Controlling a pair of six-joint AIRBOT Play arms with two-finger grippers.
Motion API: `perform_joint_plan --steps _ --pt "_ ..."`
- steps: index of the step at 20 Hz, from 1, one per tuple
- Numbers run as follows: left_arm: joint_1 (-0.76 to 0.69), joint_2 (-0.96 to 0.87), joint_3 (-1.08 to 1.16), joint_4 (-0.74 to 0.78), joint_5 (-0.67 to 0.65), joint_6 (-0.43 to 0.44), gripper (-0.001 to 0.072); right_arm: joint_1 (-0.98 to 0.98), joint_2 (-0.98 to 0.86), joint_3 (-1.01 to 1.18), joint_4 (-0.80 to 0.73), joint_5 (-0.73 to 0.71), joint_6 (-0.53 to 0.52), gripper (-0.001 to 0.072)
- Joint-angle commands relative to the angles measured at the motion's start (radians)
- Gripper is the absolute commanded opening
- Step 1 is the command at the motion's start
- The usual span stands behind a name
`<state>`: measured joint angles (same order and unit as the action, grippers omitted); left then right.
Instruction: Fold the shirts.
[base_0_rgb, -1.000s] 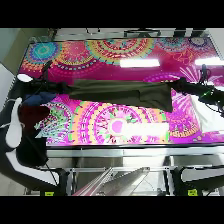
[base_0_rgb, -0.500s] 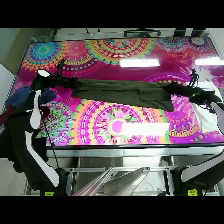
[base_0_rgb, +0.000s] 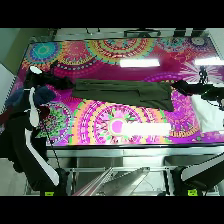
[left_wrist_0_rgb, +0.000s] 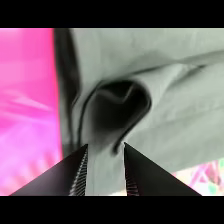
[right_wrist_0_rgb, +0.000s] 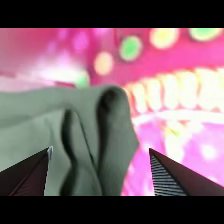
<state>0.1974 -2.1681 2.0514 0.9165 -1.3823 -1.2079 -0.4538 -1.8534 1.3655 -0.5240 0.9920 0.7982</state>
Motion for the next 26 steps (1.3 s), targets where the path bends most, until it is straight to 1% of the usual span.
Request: perform_joint_plan --steps 1,2,3,5,8,9,10,11,13,14,15,19,20,23,26 --pt "0.045 0.08 -0.024 0.024 -0.025 -0.031 0.0233 -0.019 -0.01 0.034 -0.112 0.112 0.11 0.0697" --pt "0.045 0.116 -0.055 0.026 0.0 -0.031 0.0231 -0.013 -0.02 0.034 -0.112 0.124 0.122 0.0697" --pt "0.044 0.142 -0.072 0.026 0.021 -0.031 0.0211 -0.003 -0.03 0.034 -0.111 0.127 0.128 0.0697" --pt "0.032 0.179 -0.086 0.027 0.056 -0.03 0.0211 0.028 -0.049 0.034 -0.111 0.128 0.131 0.0697" --pt "-0.001 0.189 -0.084 0.027 0.063 -0.031 0.0211 0.072 -0.068 0.034 -0.111 0.128 0.134 0.0697" --pt "-0.015 0.188 -0.085 0.028 0.056 -0.031 0.0097 0.085 -0.074 0.034 -0.108 0.128 0.138 0.0696" --pt "-0.024 0.188 -0.084 0.027 0.057 -0.026 0.0013 0.097 -0.079 0.034 -0.099 0.13 0.146 0.0694" --pt "-0.036 0.188 -0.084 0.025 0.059 -0.026 0.0016 0.109 -0.08 0.034 -0.082 0.135 0.145 0.0616" --pt "-0.062 0.188 -0.084 0.025 0.056 -0.025 0.0017 0.125 -0.08 0.038 -0.058 0.142 0.145 0.0311" --pt "-0.082 0.188 -0.084 0.025 0.054 -0.025 0.0017 0.126 -0.08 0.045 -0.055 0.153 0.145 0.0098" --pt "-0.108 0.188 -0.084 0.026 0.056 -0.024 0.0016 0.127 -0.079 0.058 -0.056 0.171 0.146 0.0017" --pt "-0.265 0.152 -0.084 0.025 0.119 -0.026 0.0015 0.13 -0.034 0.158 -0.056 0.253 0.207 0.0016" --pt "-0.315 0.132 -0.084 0.026 0.143 -0.043 0.0015 0.134 -0.014 0.19 -0.055 0.272 0.225 0.0017" --pt "-0.474 0.069 -0.084 0.025 0.291 -0.09 0.0014 0.145 0.025 0.313 -0.055 0.343 0.281 0.0016" --pt "-0.614 0.014 -0.082 0.025 0.44 -0.093 0.0014 0.166 0.026 0.407 0.022 0.428 0.307 0.0016"
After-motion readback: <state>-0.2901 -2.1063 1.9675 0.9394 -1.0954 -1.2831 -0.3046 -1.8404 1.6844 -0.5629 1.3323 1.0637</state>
